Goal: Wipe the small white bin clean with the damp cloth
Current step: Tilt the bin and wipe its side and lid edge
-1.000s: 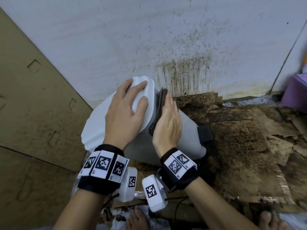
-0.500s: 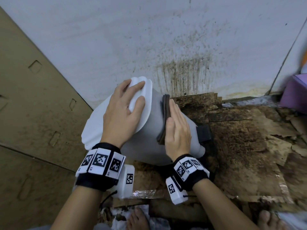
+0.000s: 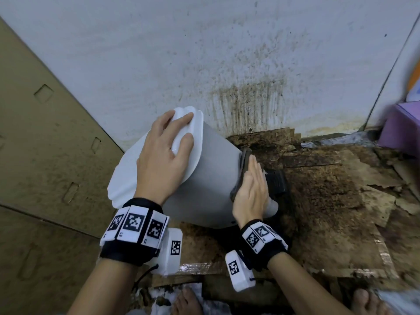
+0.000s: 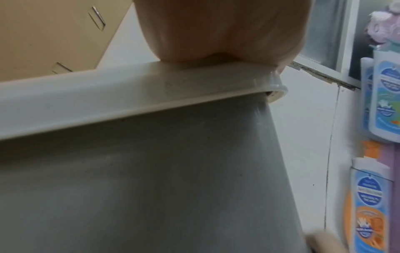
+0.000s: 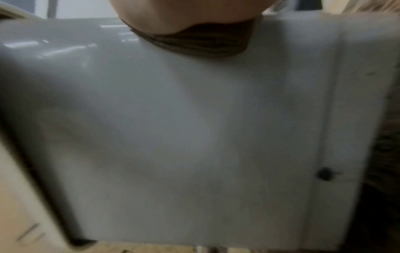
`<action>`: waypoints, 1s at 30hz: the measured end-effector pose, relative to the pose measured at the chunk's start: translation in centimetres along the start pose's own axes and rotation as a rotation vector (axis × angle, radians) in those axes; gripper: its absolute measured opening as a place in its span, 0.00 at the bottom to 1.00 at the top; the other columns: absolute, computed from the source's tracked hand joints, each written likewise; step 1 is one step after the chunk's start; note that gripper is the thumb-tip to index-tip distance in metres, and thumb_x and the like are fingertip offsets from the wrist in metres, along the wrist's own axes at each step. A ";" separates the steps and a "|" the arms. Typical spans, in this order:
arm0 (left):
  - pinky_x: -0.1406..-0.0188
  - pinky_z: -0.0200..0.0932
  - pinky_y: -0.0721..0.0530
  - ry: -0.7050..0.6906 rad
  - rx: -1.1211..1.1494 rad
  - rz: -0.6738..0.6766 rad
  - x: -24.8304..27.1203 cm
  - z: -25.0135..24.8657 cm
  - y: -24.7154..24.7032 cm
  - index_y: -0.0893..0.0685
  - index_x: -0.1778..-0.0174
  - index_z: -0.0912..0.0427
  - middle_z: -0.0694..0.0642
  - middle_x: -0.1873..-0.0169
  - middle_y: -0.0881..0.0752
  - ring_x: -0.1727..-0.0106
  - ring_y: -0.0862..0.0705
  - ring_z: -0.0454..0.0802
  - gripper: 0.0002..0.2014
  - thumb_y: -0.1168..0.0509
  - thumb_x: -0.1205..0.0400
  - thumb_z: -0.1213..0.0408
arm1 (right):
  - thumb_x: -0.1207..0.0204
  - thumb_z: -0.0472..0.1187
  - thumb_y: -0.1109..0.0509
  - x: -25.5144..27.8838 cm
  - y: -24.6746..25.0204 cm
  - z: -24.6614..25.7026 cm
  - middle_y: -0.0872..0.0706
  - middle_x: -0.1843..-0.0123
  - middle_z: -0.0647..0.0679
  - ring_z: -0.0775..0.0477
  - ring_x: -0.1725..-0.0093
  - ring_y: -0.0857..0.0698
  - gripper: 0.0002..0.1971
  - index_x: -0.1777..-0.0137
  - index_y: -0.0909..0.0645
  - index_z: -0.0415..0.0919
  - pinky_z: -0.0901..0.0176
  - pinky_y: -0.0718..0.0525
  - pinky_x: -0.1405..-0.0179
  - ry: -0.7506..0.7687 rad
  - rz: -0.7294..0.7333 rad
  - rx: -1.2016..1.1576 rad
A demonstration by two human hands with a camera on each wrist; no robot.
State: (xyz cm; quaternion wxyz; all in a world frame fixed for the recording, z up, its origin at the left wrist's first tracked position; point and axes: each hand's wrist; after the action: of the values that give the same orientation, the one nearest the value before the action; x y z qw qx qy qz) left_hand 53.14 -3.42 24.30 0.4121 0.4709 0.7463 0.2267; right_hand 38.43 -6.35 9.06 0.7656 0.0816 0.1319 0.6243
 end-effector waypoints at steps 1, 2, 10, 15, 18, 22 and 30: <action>0.36 0.48 0.28 -0.005 -0.002 -0.001 0.0 -0.1 -0.1 0.22 0.25 0.34 0.39 0.21 0.30 0.21 0.31 0.39 0.21 0.45 0.15 0.48 | 0.23 0.58 0.69 0.1 -0.3 1.3 0.40 0.12 0.55 0.58 0.13 0.45 0.40 0.12 0.41 0.46 0.58 0.52 0.13 0.012 0.013 -0.014; 0.36 0.46 0.28 -0.011 -0.007 -0.001 0.1 -0.2 -0.2 0.22 0.25 0.35 0.40 0.21 0.30 0.21 0.31 0.40 0.21 0.45 0.15 0.48 | 0.23 0.58 0.69 0.2 -0.6 2.6 0.41 0.12 0.56 0.59 0.13 0.46 0.40 0.12 0.42 0.47 0.58 0.52 0.13 0.035 0.028 -0.030; 0.35 0.41 0.32 -0.037 -0.027 0.024 0.5 -0.7 -0.7 0.22 0.23 0.38 0.41 0.20 0.30 0.20 0.31 0.40 0.22 0.44 0.14 0.48 | 0.13 0.52 0.63 0.3 -1.0 8.6 0.42 0.11 0.54 0.60 0.12 0.47 0.31 0.12 0.44 0.44 0.51 0.46 0.13 0.347 0.127 -0.088; 0.34 0.44 0.31 -0.029 -0.003 0.032 0.2 -0.2 -0.4 0.22 0.24 0.37 0.41 0.20 0.30 0.20 0.32 0.40 0.21 0.44 0.14 0.48 | 0.11 0.46 0.60 -0.8 -0.5 5.2 0.39 0.12 0.55 0.58 0.13 0.43 0.28 0.12 0.41 0.44 0.48 0.40 0.14 0.421 0.135 -0.079; 0.34 0.44 0.31 -0.024 0.003 0.033 0.1 -0.3 -0.4 0.22 0.24 0.37 0.41 0.20 0.30 0.20 0.31 0.40 0.20 0.43 0.13 0.49 | 0.12 0.46 0.59 -1.2 0.2 2.2 0.36 0.13 0.55 0.59 0.14 0.41 0.28 0.13 0.38 0.43 0.50 0.40 0.14 0.323 0.119 -0.101; 0.35 0.44 0.32 -0.024 -0.012 0.054 0.3 -1.2 -0.7 0.22 0.24 0.37 0.41 0.20 0.31 0.20 0.32 0.41 0.21 0.44 0.13 0.48 | 0.13 0.47 0.58 -1.5 1.7 -0.6 0.35 0.13 0.55 0.62 0.15 0.40 0.29 0.14 0.37 0.45 0.58 0.43 0.14 0.158 0.114 -0.081; 0.34 0.46 0.29 -0.040 -0.046 0.064 0.1 -2.1 -1.5 0.22 0.24 0.37 0.41 0.20 0.32 0.21 0.32 0.43 0.22 0.46 0.15 0.46 | 0.16 0.48 0.59 -1.7 2.7 -0.3 0.37 0.13 0.57 0.63 0.15 0.41 0.31 0.13 0.38 0.47 0.58 0.46 0.14 0.036 0.154 -0.133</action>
State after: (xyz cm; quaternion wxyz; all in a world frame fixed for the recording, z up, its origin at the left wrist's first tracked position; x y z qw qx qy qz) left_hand 50.61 -3.87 24.35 0.4303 0.4893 0.7170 0.2474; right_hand 35.55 -7.48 9.76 0.7167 0.0292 0.0973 0.6899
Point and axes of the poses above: each hand's wrist, its own x-axis away from the middle knuckle, its own y-axis out of the back of the hand, z = x × y
